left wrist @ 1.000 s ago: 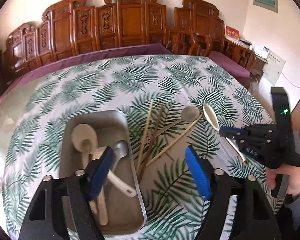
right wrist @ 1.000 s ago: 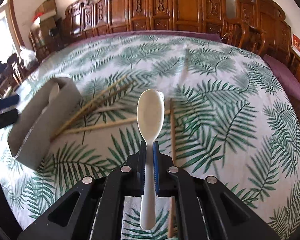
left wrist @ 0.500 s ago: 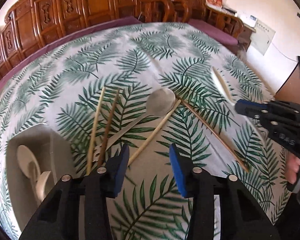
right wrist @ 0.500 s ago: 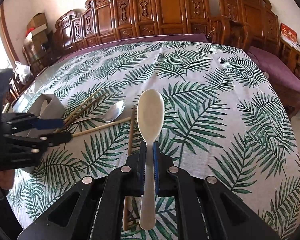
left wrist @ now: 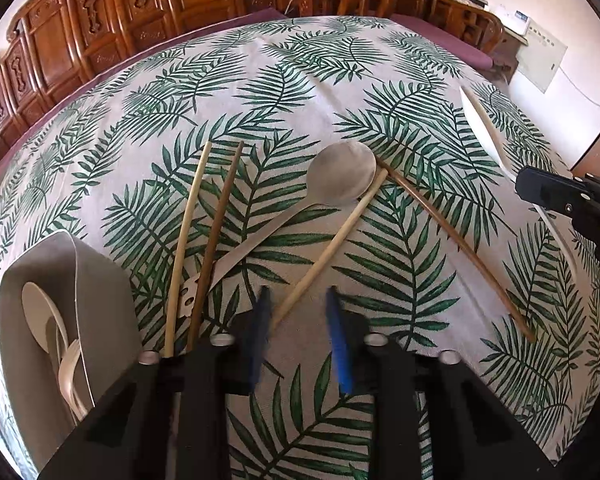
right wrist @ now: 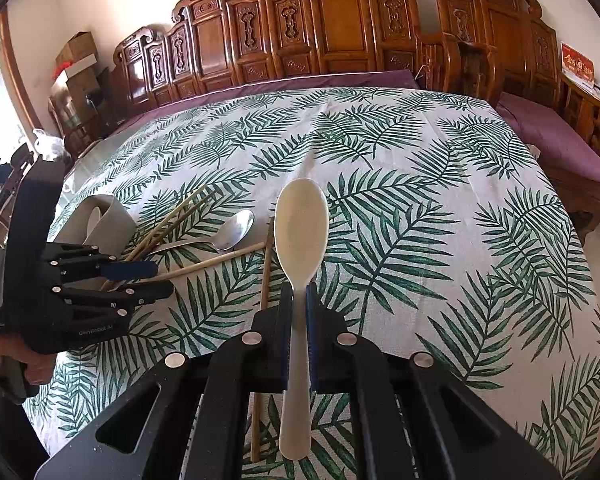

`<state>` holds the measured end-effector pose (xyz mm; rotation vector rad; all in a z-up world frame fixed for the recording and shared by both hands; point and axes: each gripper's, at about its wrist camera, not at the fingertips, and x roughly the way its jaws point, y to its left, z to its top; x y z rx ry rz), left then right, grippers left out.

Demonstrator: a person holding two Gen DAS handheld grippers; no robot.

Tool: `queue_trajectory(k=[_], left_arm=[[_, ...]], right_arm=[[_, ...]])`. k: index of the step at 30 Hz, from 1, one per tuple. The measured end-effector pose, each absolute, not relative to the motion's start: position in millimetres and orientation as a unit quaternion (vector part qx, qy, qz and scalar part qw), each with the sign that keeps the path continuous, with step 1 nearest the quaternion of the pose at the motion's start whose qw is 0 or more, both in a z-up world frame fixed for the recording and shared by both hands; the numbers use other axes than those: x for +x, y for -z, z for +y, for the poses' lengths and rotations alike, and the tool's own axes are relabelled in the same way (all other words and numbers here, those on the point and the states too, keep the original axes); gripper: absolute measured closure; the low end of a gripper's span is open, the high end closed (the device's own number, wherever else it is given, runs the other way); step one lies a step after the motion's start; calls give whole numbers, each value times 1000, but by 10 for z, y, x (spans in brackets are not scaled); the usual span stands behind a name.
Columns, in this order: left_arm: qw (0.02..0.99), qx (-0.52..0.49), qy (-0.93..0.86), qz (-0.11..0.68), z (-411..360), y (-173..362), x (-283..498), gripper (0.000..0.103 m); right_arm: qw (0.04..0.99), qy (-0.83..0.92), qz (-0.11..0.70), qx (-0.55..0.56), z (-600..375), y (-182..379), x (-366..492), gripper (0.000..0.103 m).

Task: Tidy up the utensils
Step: 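Grasp a wooden chopstick with the left gripper while the right gripper holds the white spoon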

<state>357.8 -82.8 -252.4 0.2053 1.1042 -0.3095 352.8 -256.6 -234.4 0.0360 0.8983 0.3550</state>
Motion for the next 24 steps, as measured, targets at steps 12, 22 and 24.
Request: queue_trajectory(k=[12, 22, 24], left_arm=[[834, 131, 155, 514, -986, 2516, 3407, 97], [836, 142, 153, 508, -1030, 2521, 3429, 97], [836, 141, 152, 508, -1032, 2525, 3432, 97]], right_arm=[[886, -173, 431, 16, -2530, 2346, 3539, 95], [886, -174, 429, 16, -2530, 2344, 3537, 95], [886, -173, 429, 16, -2525, 2340, 3537, 95]])
